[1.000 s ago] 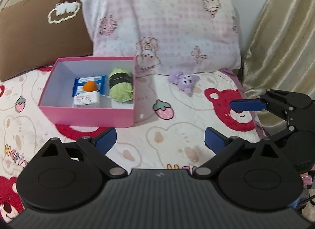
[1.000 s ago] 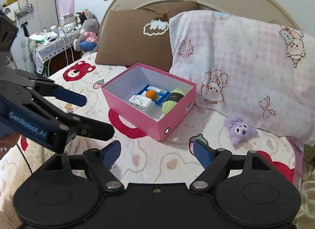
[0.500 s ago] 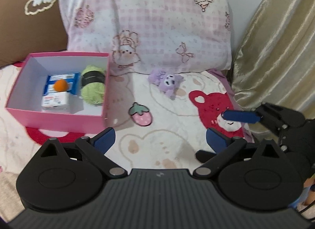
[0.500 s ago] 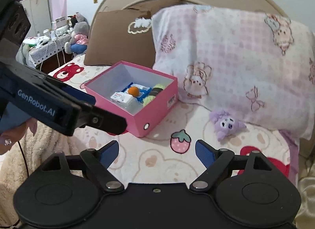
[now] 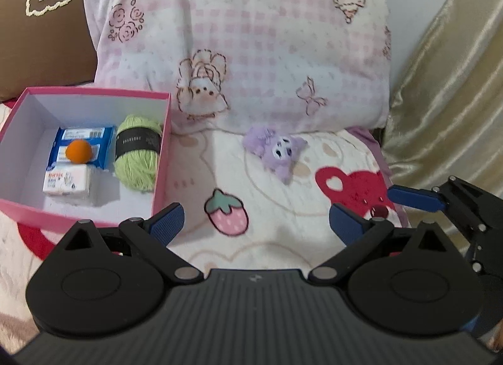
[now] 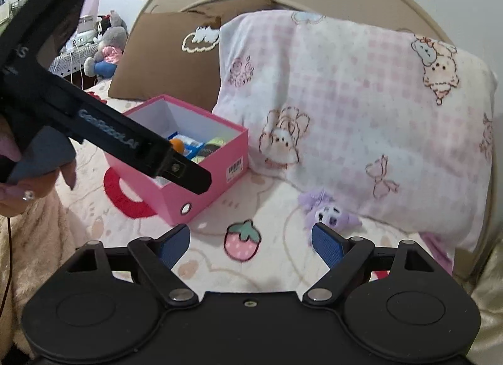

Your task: Organize objects

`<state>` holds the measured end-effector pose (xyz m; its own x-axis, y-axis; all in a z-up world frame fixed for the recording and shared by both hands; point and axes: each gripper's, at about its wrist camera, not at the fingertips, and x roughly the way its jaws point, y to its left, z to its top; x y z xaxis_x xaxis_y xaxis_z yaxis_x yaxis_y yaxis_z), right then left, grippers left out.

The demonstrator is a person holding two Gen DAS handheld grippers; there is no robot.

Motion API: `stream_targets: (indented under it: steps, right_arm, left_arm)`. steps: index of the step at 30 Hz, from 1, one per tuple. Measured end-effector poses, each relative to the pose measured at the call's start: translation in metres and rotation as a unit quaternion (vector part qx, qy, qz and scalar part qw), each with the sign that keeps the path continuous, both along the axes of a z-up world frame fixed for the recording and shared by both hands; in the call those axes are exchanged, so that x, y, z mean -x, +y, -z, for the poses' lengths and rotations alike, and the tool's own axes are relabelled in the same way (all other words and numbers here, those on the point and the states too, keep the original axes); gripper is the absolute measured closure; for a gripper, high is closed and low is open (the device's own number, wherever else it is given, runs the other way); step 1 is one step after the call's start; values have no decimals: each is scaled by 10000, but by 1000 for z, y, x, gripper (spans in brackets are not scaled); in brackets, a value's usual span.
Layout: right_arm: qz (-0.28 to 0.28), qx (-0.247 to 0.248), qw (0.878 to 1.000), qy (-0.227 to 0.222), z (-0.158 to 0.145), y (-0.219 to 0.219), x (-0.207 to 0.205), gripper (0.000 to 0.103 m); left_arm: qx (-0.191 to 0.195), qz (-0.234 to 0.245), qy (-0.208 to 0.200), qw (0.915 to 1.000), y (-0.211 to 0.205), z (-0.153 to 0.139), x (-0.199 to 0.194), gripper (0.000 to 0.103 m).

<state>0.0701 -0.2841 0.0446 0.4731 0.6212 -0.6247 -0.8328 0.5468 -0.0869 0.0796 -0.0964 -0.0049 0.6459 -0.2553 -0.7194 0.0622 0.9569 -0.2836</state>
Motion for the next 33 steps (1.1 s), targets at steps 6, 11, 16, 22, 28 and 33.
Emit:
stream_targets:
  steps: [6,11,16,22,28,33]
  right_arm:
    - [-12,-491,9973,543,16,10,-42,15]
    - [318,-480,9972,483,39,24,-68,15]
    - [1026,-361,9914,727,77,29,-90,15]
    - [1259,-270,9890,724,101,34,-96,15]
    - [1152,-397,9907,612,111,44,-99,15]
    - [1390,-377,9880,561,125,45,-107,15]
  left_arm:
    - [-51,67,-204,9998,-6,9,-27,0]
    - [158,128,-124,9997,-9,23,-49,0]
    - [189,50,-170,9997,-13,40,-65,0]
    - [381,79,-171,9991,-14,67,-78,0]
    - [421,106,-543,9976,-22,87,-83,0]
    - [192,59,-789,9967,-31,99,-89,2]
